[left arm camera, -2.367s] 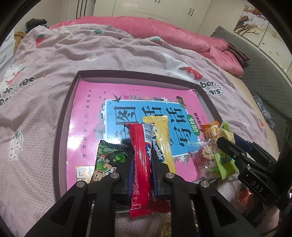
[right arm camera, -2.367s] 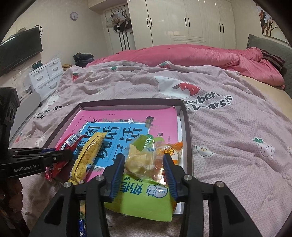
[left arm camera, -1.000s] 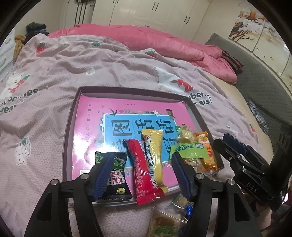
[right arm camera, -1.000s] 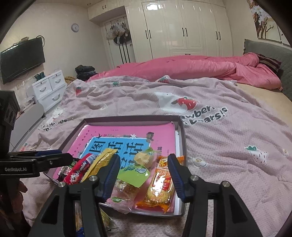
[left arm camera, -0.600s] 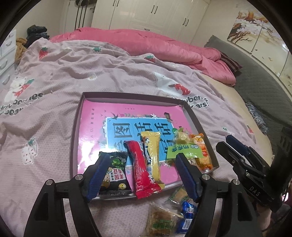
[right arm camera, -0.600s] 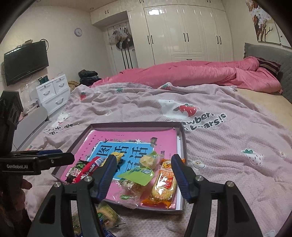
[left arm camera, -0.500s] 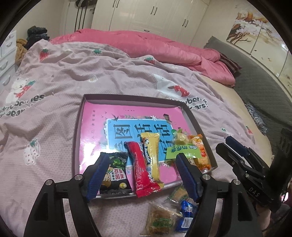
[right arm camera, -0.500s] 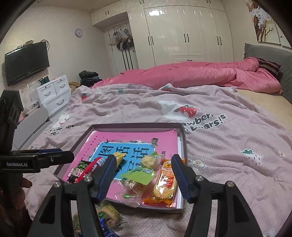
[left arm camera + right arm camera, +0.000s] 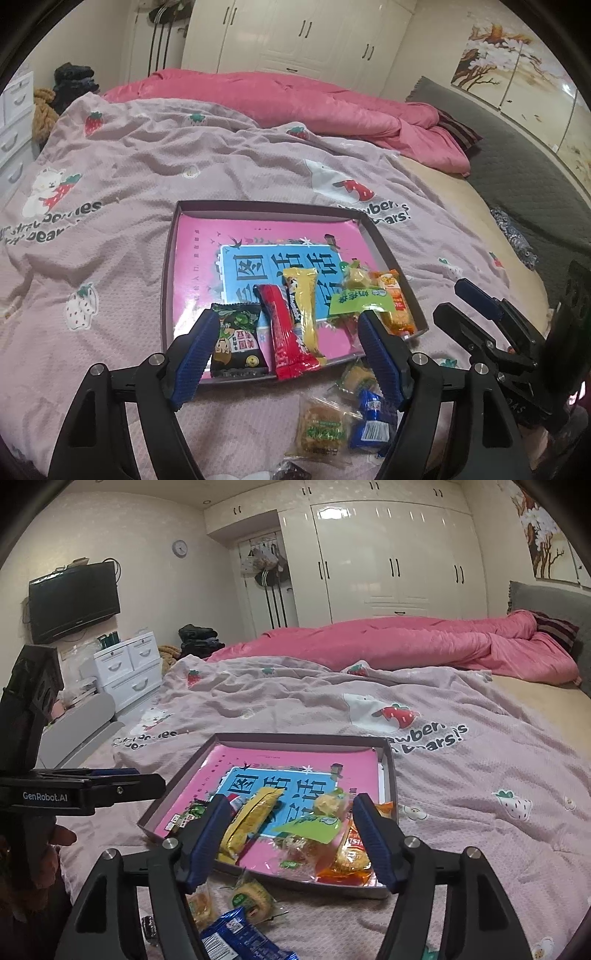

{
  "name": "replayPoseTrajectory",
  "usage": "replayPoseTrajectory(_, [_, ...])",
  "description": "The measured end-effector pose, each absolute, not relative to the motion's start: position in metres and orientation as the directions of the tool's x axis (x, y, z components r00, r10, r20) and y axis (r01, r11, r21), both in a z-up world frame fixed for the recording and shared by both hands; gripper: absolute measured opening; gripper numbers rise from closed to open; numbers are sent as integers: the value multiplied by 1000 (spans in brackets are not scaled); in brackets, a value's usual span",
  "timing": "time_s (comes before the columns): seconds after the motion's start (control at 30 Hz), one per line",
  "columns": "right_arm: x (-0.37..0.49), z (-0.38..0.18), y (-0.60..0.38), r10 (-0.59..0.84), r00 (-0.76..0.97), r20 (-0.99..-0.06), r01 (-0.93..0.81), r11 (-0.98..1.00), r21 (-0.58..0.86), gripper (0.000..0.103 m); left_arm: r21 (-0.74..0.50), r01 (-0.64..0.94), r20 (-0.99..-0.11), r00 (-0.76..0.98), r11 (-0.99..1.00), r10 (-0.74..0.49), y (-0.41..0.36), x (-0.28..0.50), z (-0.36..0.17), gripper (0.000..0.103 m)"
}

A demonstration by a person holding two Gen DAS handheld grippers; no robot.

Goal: Organize snacks
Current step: 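Withdraw both grippers from the tray toward the snacks on the bed cover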

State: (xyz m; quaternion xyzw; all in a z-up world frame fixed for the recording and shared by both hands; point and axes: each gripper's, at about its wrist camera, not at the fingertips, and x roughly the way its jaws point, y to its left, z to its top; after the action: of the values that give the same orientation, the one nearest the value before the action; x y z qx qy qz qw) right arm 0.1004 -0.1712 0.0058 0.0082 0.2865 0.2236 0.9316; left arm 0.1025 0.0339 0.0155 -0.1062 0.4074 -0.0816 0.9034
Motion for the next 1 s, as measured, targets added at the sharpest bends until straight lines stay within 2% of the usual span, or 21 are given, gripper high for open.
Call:
replayPoseTrajectory(0.37, [83, 10, -168, 432, 735, -524, -429, 893, 135, 77, -232, 79, -725, 651, 969, -227, 27, 87, 20, 82])
replayPoseTrajectory(0.53, [75, 13, -170, 431, 743, -512, -431, 893, 128, 88, -233, 82, -721, 654, 969, -228, 27, 84, 23, 83])
replayPoseTrajectory(1.0, [66, 10, -169, 441, 708, -552, -445, 885, 137, 91, -236, 90, -744, 624, 967, -240, 30, 67, 20, 83])
